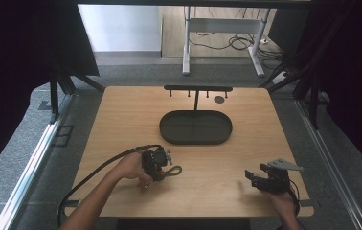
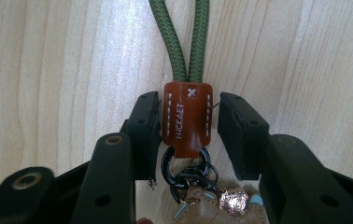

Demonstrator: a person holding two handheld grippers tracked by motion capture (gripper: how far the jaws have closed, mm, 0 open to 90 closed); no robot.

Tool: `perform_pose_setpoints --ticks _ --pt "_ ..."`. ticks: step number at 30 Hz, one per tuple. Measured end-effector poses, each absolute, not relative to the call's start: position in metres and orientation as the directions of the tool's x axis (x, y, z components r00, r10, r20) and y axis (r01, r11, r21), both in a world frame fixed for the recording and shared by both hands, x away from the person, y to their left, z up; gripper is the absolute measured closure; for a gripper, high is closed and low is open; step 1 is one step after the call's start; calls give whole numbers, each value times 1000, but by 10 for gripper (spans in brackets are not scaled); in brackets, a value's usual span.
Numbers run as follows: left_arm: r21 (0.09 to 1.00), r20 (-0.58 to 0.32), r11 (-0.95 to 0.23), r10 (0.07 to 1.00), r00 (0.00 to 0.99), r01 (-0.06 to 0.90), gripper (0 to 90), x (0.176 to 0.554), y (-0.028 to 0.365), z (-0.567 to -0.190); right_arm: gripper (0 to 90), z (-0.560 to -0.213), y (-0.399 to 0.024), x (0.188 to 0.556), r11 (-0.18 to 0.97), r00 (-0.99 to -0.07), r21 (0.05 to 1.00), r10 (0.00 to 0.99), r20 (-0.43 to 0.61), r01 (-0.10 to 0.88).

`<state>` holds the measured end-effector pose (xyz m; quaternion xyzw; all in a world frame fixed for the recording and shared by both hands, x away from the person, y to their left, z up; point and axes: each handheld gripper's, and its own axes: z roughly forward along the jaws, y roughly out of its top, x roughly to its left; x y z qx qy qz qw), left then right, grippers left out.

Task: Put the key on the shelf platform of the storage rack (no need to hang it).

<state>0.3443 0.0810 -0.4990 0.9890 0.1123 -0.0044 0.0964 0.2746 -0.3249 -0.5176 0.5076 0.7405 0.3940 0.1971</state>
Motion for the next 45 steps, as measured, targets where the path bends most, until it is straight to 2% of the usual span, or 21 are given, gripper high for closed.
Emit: perform_pose_setpoints --ticks 6,15,29,45 --pt "191 -43 -955 221 974 225 654 345 81 -500 255 -517 -325 274 174 -406 785 908 107 595" --pt "219 -69 -946 230 971 240 665 346 86 -499 256 -517 -326 274 174 -405 785 908 106 595" --pt "383 -79 -885 256 963 266 667 344 117 -451 258 -518 -325 275 174 -403 784 909 105 596" --pt "420 -62 -864 277 959 277 667 347 129 -427 261 -519 -325 275 177 -403 781 909 103 599"
